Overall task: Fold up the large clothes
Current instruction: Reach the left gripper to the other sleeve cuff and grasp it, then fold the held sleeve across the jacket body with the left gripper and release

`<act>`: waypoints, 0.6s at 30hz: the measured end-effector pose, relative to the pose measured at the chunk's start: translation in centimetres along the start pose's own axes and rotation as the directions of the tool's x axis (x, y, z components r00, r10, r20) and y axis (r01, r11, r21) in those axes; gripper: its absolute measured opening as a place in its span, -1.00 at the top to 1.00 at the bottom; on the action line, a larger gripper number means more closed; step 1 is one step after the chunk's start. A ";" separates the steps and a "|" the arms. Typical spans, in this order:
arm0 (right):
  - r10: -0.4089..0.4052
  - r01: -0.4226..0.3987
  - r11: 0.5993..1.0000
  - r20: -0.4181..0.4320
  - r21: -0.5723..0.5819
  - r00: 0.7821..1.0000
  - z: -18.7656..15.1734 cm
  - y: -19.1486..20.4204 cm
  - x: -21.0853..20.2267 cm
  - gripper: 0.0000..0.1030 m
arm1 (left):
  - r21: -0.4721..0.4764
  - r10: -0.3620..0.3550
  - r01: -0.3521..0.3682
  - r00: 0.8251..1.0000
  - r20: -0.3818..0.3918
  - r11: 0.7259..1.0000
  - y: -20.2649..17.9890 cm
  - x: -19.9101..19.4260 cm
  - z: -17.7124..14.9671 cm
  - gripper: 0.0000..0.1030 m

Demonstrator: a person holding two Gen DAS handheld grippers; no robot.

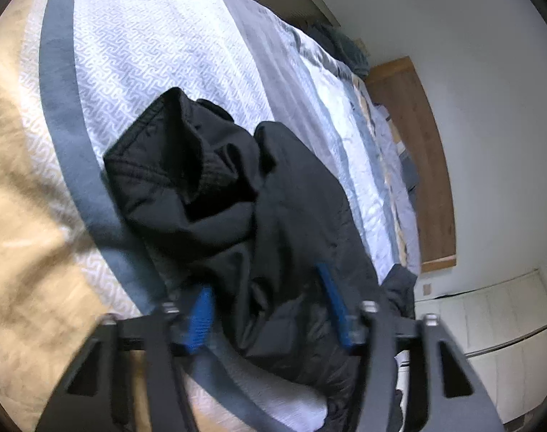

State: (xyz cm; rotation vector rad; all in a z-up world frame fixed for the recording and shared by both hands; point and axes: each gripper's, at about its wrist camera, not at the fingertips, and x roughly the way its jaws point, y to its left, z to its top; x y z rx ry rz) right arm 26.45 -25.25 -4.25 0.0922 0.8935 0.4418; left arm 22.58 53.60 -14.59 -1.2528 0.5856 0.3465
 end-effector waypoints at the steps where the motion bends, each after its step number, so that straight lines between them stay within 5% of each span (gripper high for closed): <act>1: 0.000 0.000 1.000 0.001 -0.003 1.000 0.0 0.0 -0.1 -0.27 | -0.012 -0.001 0.001 1.000 0.003 1.000 0.2 -0.1 0.1 0.57; 5: 0.003 -0.003 1.000 0.013 0.003 1.000 0.0 0.0 -0.7 -0.27 | -0.013 -0.022 0.023 0.999 0.029 1.000 0.0 -1.1 -0.2 0.84; 13: 0.004 -0.005 1.000 0.056 0.021 0.998 -0.3 -0.5 -2.8 -0.27 | 0.160 -0.033 0.021 0.997 0.072 0.987 -5.7 -4.1 -1.6 0.89; 18: 0.013 -0.015 0.999 0.086 0.031 0.996 -0.8 -0.8 -4.4 -0.27 | 0.320 -0.064 0.038 0.995 0.071 0.947 -11.9 -5.7 -3.9 0.89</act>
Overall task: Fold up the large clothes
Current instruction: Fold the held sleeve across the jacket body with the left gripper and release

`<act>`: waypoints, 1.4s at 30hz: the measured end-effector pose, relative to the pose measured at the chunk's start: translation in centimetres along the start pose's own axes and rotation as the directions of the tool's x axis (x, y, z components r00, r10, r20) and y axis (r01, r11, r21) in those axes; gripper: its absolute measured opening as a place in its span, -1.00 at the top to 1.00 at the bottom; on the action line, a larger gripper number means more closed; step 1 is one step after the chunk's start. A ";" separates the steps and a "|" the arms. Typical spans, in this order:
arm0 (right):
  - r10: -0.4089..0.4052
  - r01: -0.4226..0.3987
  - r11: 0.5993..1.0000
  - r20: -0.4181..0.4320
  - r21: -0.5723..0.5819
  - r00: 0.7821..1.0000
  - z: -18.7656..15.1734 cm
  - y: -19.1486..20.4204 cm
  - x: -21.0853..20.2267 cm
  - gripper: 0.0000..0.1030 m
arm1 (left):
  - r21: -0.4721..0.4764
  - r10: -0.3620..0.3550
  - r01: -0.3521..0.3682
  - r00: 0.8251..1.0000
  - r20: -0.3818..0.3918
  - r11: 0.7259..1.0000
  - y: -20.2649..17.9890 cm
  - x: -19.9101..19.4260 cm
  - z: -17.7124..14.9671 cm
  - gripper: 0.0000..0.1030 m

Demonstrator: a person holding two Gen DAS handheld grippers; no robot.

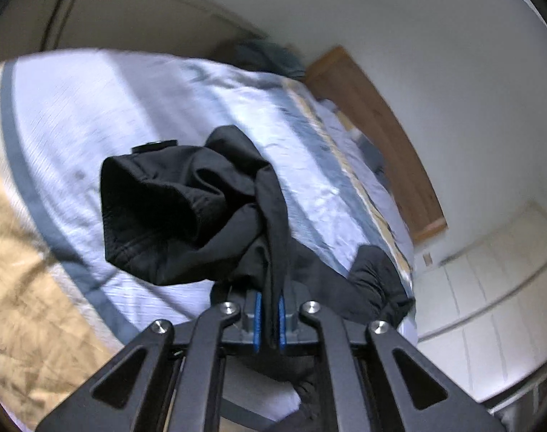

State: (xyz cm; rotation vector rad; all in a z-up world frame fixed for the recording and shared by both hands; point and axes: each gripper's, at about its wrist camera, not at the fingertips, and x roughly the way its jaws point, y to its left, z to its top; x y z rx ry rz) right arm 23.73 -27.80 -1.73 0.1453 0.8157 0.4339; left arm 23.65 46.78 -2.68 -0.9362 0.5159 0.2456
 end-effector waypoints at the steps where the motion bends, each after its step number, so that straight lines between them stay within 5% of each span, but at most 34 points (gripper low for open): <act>1: 0.003 -0.003 1.000 0.006 0.003 1.000 -0.1 -0.1 -0.3 -0.27 | 0.035 -0.010 0.010 1.000 -0.002 0.999 -1.5 -0.2 -0.3 0.89; 8: 0.014 -0.016 0.999 0.057 0.029 0.998 -0.5 -0.9 -2.9 -0.27 | 0.266 -0.079 0.091 0.995 -0.058 0.960 -11.8 -0.9 -4.4 0.89; 16: 0.012 -0.018 0.998 0.106 0.055 0.994 -1.4 -2.6 -6.0 -0.27 | 0.382 -0.117 0.174 0.979 -0.169 0.908 -19.8 -0.3 -10.8 0.90; 22: 0.011 -0.021 0.996 0.123 0.085 0.992 -2.4 -3.9 -7.5 -0.27 | 0.460 -0.082 0.198 0.963 -0.258 0.866 -24.3 2.3 -16.3 0.90; 30: 0.018 -0.030 0.994 0.117 0.107 0.993 -3.6 -5.3 -8.1 -0.27 | 0.535 0.016 0.185 0.937 -0.349 0.824 -24.3 5.3 -23.1 0.90; 42: 0.036 -0.046 0.991 0.081 0.128 0.996 -4.7 -5.8 -6.6 -0.27 | 0.569 0.119 0.173 0.891 -0.439 0.804 -22.7 10.1 -30.3 0.88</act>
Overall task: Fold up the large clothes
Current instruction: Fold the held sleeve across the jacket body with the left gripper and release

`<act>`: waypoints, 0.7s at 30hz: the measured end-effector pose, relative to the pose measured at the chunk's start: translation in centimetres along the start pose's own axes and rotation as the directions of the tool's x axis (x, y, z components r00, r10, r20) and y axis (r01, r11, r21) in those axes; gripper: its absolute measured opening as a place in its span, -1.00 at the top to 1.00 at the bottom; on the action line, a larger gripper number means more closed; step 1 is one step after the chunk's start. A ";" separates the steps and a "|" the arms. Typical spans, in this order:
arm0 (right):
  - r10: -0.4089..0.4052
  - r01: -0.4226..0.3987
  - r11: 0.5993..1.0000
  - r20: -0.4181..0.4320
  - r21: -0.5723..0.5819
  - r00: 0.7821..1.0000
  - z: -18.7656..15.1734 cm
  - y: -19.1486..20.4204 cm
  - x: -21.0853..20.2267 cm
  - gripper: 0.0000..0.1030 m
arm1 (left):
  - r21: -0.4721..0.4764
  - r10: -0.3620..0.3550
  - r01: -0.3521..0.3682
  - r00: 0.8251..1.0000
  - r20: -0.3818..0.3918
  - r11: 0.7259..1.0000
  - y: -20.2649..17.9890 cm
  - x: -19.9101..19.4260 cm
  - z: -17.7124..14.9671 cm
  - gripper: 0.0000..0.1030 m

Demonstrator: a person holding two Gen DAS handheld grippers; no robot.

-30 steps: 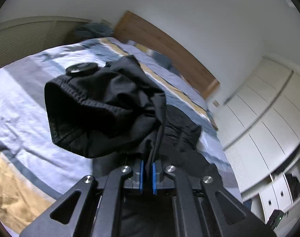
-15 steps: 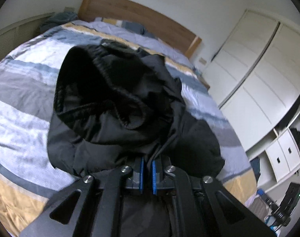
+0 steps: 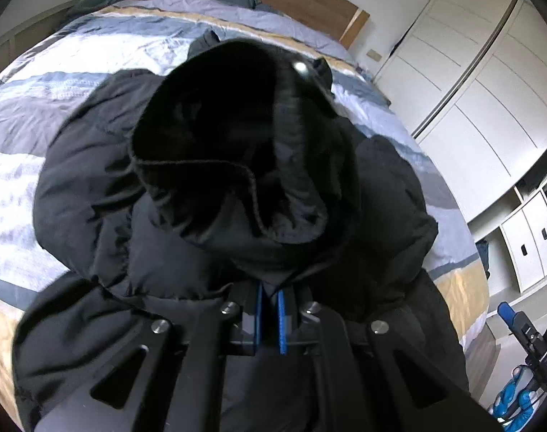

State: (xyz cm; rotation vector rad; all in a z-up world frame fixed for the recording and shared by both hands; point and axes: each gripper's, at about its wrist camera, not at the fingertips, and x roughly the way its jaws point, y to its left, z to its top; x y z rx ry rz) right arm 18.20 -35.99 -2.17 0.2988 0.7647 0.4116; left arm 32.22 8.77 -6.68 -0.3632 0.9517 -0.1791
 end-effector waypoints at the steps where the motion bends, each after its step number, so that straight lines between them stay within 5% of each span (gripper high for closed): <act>1: 0.000 0.000 1.000 -0.005 -0.002 1.000 -0.1 0.0 0.2 -0.27 | 0.002 -0.002 0.002 1.000 -0.006 1.000 -0.3 0.3 -0.2 0.88; 8: 0.002 -0.003 1.000 -0.023 -0.006 1.000 -0.4 0.2 0.8 -0.27 | -0.011 -0.051 0.051 0.997 -0.049 0.999 -0.3 1.1 -1.5 0.70; 21: 0.006 -0.007 1.000 -0.042 -0.015 0.999 -0.5 0.7 1.8 -0.27 | 0.041 -0.041 0.045 0.995 -0.087 0.998 0.3 0.5 -3.4 0.71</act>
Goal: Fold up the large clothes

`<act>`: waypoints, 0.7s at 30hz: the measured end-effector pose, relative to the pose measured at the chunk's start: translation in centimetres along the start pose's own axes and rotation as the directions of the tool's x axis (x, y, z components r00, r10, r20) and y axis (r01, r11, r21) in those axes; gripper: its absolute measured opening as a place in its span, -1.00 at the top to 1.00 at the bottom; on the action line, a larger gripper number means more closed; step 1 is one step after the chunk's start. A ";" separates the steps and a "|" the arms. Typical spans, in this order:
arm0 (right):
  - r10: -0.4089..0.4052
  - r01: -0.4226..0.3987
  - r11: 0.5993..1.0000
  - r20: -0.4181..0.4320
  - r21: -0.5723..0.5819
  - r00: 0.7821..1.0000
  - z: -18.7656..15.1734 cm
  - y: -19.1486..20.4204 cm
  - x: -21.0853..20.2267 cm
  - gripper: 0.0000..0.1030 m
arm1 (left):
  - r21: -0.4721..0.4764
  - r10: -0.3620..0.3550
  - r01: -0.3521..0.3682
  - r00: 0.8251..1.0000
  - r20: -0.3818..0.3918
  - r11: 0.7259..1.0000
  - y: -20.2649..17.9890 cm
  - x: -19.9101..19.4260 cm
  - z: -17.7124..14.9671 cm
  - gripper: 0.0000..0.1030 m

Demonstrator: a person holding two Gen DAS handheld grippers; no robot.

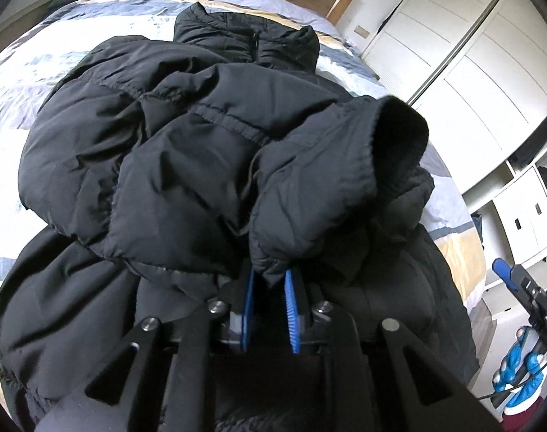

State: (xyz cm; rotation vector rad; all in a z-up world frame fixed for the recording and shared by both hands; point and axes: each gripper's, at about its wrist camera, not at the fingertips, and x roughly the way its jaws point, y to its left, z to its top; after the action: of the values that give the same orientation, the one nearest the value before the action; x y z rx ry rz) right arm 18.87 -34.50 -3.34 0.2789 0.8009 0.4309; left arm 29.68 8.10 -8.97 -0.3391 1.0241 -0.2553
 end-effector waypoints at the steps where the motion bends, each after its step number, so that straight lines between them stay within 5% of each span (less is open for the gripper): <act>1: 0.000 0.000 1.000 -0.001 -0.002 1.000 0.0 0.1 0.0 -0.27 | 0.001 -0.003 0.003 1.000 -0.004 1.000 0.0 -0.3 0.0 0.71; 9: 0.003 -0.004 0.999 -0.016 -0.040 1.000 0.8 1.2 1.0 -0.27 | 0.105 -0.075 0.079 0.996 -0.040 0.991 -1.9 -2.9 -1.1 0.58; 14: 0.031 -0.033 0.995 -0.028 -0.097 0.999 2.4 3.3 2.5 -0.27 | 0.118 -0.104 0.102 0.994 0.015 0.988 -1.0 -6.3 -0.3 0.41; 21: 0.121 -0.130 0.966 -0.052 -0.223 0.991 5.7 9.5 6.3 -0.27 | 0.033 0.022 -0.027 0.993 0.119 0.999 5.2 -8.1 5.8 0.26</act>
State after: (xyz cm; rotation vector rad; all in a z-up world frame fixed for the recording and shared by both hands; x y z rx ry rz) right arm 24.41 -23.62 0.29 0.1100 0.7662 0.6432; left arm 30.91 16.71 -1.82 -0.3064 0.9052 -0.2279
